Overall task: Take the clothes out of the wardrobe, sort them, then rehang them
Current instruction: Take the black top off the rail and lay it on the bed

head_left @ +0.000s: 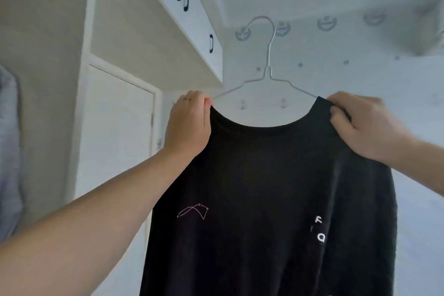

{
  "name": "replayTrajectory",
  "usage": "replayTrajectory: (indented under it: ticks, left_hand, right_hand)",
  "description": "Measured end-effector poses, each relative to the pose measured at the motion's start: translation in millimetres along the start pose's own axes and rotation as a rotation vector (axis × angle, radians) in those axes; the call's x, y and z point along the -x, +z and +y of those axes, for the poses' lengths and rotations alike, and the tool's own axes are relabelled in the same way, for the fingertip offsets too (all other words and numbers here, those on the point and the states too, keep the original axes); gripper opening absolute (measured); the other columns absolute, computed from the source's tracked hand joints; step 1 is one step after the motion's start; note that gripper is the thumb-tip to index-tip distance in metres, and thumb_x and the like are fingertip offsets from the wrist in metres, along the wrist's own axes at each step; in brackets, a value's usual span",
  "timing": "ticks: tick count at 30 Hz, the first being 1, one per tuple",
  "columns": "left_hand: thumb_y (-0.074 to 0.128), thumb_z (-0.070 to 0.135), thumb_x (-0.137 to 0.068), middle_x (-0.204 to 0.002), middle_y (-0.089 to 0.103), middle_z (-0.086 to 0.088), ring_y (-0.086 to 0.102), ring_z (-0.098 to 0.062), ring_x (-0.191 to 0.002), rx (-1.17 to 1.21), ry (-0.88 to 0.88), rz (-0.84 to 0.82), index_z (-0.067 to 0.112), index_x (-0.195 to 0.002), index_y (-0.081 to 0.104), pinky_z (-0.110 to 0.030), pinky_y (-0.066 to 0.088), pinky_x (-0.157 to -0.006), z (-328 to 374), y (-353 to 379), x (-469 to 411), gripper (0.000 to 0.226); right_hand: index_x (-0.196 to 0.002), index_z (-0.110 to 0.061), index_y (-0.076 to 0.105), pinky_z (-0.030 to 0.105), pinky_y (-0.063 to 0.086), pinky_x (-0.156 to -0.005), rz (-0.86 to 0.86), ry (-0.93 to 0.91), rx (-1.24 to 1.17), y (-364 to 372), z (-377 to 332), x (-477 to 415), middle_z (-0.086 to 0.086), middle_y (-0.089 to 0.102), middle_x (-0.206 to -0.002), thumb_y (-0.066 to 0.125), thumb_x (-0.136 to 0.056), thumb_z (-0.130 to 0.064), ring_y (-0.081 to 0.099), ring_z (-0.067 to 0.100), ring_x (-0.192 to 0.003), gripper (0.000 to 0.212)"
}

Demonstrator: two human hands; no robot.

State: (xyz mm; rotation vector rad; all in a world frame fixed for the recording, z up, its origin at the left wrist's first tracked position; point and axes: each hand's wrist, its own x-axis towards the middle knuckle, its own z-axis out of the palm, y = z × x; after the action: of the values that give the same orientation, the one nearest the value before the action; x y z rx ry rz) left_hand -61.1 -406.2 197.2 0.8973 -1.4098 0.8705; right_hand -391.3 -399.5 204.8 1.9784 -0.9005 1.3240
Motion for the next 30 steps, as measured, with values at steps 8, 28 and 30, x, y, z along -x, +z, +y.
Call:
replayTrajectory:
  ticks: [8, 28, 30]
  left_hand:
    - [0.043, 0.02, -0.104, -0.086, 0.055, -0.004, 0.052, -0.025, -0.079, 0.304, 0.018, -0.23, 0.005, -0.094, 0.055, -0.041, 0.046, -0.068, 104.1, 172.8, 93.5, 0.022]
    - [0.043, 0.022, -0.104, -0.098, 0.063, -0.02, 0.056, -0.042, -0.091, 0.644, 0.108, -0.773, 0.003, -0.102, 0.057, -0.048, 0.045, -0.08, 273.1, 539.5, 315.2, 0.024]
    - [0.044, 0.022, -0.104, -0.095, 0.064, -0.02, 0.056, -0.042, -0.089, 0.681, 0.13, -0.804, 0.002, -0.101, 0.057, -0.047, 0.043, -0.077, 289.1, 574.6, 327.2, 0.025]
  right_hand:
    - [-0.096, -0.03, 0.052, 0.034, 0.044, -0.061, -0.26, 0.296, 0.28, -58.8, 111.1, 141.8, -0.009, 0.058, -0.07, 0.038, -0.093, -0.034, 0.055, 0.023, -0.069, 0.015]
    - [-0.091, -0.028, 0.048, 0.039, 0.049, -0.063, -0.64, 0.93, 0.469, 2.8, 294.8, 408.0, -0.01, 0.054, -0.066, 0.048, -0.096, -0.029, 0.055, 0.02, -0.068, 0.005]
    - [-0.095, -0.025, 0.054, 0.034, 0.045, -0.06, -0.63, 0.977, 0.507, 11.6, 317.1, 424.1, -0.011, 0.055, -0.065, 0.049, -0.096, -0.029, 0.055, 0.019, -0.068, 0.006]
